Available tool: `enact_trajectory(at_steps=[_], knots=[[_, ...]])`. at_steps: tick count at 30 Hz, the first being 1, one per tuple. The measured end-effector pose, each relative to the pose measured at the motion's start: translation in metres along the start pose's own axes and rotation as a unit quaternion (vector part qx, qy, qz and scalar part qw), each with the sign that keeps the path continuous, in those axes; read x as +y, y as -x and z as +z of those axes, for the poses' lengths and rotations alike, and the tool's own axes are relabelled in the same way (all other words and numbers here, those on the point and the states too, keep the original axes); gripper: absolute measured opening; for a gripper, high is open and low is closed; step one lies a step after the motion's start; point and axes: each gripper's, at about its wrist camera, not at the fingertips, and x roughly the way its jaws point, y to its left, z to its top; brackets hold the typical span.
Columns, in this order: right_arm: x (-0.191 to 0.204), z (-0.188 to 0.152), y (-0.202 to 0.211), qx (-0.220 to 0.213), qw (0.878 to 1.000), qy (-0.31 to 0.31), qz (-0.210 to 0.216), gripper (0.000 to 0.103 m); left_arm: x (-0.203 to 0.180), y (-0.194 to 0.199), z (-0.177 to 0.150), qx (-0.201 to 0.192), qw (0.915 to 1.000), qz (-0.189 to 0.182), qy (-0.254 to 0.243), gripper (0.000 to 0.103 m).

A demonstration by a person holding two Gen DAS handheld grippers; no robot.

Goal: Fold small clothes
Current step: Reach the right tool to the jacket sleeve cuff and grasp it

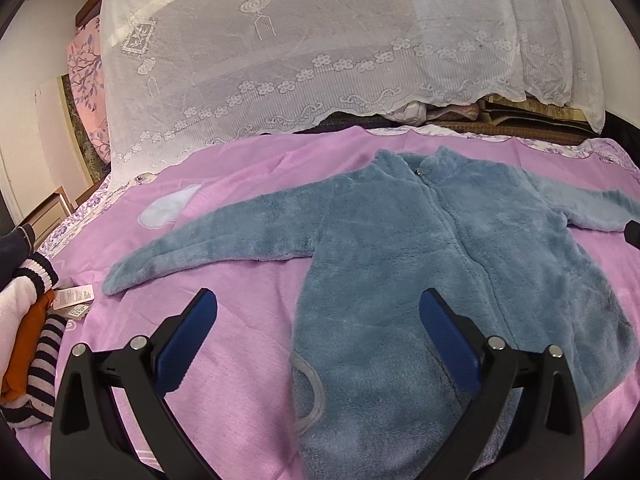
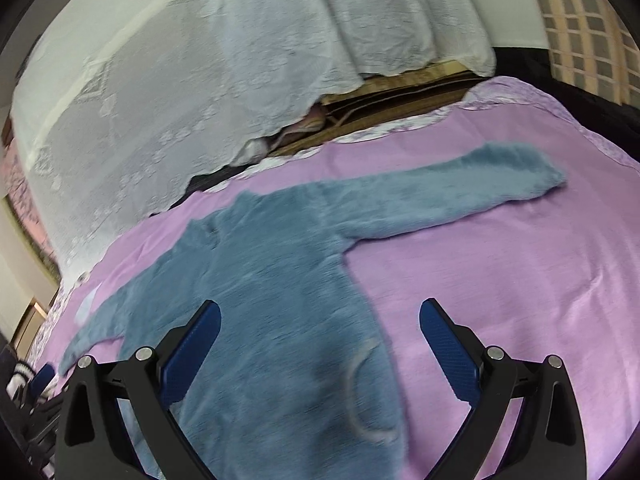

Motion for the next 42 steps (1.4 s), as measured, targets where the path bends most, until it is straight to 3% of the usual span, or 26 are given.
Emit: enact_trajectory(at_steps=[5, 11, 18, 23, 30, 34, 40, 42], knots=[[-0.031, 0.012, -0.01, 0.004, 0.999, -0.035, -0.015, 0.1, 0.002, 0.005, 0.001, -0.027, 0.9995, 0.009, -0.011, 0.099], [-0.084, 0.033, -0.019, 0.006, 0.996, -0.087, -0.023, 0.1, -0.003, -0.006, 0.001, -0.022, 0.9992, 0.016, -0.027, 0.099], [-0.165, 0.052, -0.008, -0.014, 0.977, -0.213, 0.021, 0.1, -0.013, -0.036, 0.008, 0.014, 0.9992, 0.008, -0.036, 0.099], [-0.202, 0.06, -0.013, -0.01, 0.96, -0.274, 0.048, 0.099, -0.033, -0.043, 0.036, 0.022, 0.9987, -0.017, -0.044, 0.099], [-0.224, 0.081, -0.051, 0.008, 0.951, -0.304, 0.061, 0.067, -0.1, -0.05, 0.072, 0.025, 0.9956, -0.049, -0.077, 0.099], [-0.241, 0.09, -0.082, 0.025, 0.939, -0.339, 0.052, 0.063, -0.133, -0.072, 0.08, 0.055, 0.9932, -0.075, -0.07, 0.099], [-0.261, 0.106, -0.111, 0.006, 0.933, -0.357, 0.041, 0.05, -0.16, -0.115, 0.061, 0.086, 0.9925, -0.046, -0.073, 0.099], [-0.266, 0.106, -0.116, -0.003, 0.935, -0.354, 0.04, 0.036, -0.16, -0.127, 0.049, 0.096, 0.9918, -0.036, -0.076, 0.099]])
